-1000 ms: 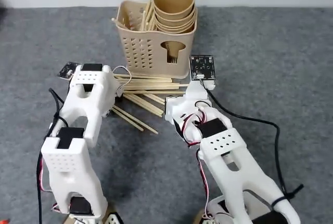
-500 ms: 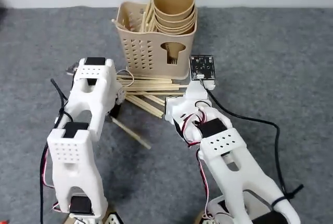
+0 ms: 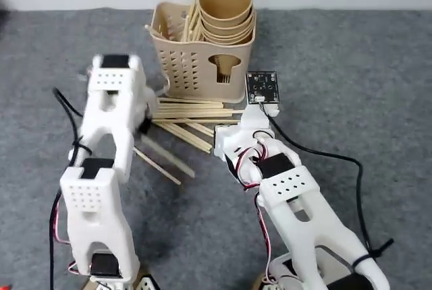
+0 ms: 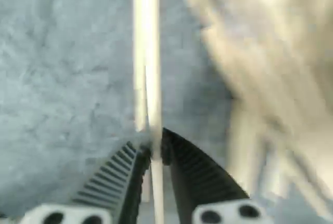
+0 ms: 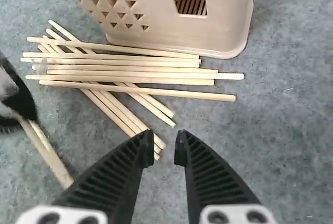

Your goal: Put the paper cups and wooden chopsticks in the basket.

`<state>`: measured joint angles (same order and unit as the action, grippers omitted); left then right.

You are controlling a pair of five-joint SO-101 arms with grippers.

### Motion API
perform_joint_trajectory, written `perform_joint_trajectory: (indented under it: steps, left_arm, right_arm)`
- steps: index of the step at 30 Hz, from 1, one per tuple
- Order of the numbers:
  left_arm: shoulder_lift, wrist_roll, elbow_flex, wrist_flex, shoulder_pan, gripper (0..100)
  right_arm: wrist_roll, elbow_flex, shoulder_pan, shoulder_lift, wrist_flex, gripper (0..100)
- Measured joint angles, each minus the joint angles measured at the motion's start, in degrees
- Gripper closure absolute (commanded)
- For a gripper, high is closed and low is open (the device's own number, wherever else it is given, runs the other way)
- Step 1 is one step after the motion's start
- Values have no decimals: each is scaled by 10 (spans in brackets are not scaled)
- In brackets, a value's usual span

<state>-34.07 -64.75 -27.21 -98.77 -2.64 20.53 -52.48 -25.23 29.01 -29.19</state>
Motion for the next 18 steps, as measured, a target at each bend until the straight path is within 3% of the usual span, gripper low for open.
perform_joint_trajectory:
  steps: [6, 10, 18]
  left_arm:
    - [71, 80, -139, 15, 0, 983]
    - [81, 126, -235, 49, -8, 929]
    - [82, 135, -353, 227, -18, 863]
  right_arm:
    - [0, 0, 0, 0, 0, 914]
    - [0, 0, 0, 0, 0, 915]
    - [0, 0, 0, 0, 0, 915]
